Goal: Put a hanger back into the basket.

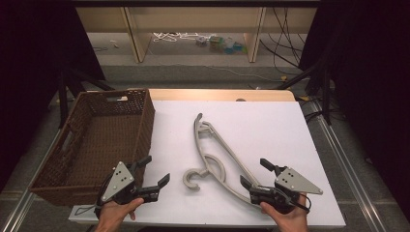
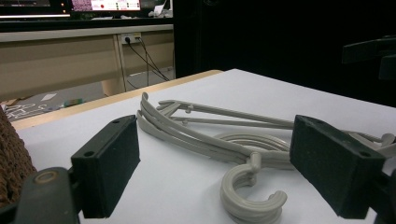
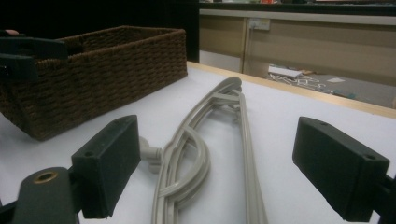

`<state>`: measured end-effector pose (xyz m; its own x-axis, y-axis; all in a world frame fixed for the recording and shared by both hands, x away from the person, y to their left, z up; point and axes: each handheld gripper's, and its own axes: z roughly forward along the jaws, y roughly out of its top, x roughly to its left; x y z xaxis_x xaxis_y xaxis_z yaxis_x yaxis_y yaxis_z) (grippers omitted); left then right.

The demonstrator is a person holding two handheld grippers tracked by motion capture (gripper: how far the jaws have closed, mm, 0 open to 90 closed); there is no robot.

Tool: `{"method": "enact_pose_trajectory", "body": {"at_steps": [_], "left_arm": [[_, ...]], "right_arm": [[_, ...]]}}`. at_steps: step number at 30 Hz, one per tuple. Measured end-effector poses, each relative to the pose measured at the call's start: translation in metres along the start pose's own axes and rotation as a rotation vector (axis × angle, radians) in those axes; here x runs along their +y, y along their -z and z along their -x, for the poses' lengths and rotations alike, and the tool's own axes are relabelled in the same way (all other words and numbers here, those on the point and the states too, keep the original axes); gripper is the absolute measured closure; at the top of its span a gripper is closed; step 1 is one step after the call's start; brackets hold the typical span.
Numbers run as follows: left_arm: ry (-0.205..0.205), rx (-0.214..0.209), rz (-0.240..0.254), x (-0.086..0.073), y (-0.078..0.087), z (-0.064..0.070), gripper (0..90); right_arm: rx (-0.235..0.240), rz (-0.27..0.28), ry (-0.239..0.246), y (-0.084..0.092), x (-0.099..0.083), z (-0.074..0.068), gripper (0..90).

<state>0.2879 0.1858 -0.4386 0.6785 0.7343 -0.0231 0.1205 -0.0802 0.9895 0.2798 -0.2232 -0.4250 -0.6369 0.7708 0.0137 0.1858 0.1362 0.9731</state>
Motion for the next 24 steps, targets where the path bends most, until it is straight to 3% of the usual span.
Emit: {"method": "enact_pose_trajectory", "body": {"at_steps": [2,7,10,15,16,17,19,23,24], "left_arm": [[0.006,0.000,-0.003,-0.0004,-0.0003,0.0010,15.7],[-0.001,-0.003,-0.004,-0.0003,-0.0002,0.0010,15.7],[-0.001,-0.004,0.001,0.0003,-0.0001,0.0009,15.7],[-0.001,-0.006,0.001,0.0003,-0.0001,0.0013,15.7],[-0.002,-0.007,0.001,0.0003,-0.0003,0.0013,15.7],[-0.007,-0.008,-0.002,0.0002,-0.0004,0.0011,15.7],[-0.008,-0.008,-0.002,0.0002,-0.0003,0.0012,15.7],[-0.008,-0.009,-0.004,0.0003,-0.0003,0.0014,15.7],[-0.009,-0.009,-0.004,0.0002,-0.0004,0.0013,15.7]], "right_arm": [[0.010,-0.026,-0.018,0.0004,0.0004,-0.0018,16.0],[0.016,-0.013,0.009,-0.0025,-0.0003,-0.0020,16.1],[0.032,-0.052,-0.002,-0.0019,0.0001,-0.0036,16.3],[0.028,-0.061,0.024,-0.0032,0.0012,-0.0045,17.0],[0.033,-0.044,0.048,-0.0052,0.0011,-0.0034,17.1],[0.043,-0.073,0.032,-0.0047,0.0012,-0.0054,17.1],[0.036,-0.068,0.063,-0.0065,0.0017,-0.0053,17.9],[0.061,-0.106,0.075,-0.0092,0.0027,-0.0091,19.9],[0.056,-0.113,0.105,-0.0096,0.0037,-0.0090,21.8]]}}
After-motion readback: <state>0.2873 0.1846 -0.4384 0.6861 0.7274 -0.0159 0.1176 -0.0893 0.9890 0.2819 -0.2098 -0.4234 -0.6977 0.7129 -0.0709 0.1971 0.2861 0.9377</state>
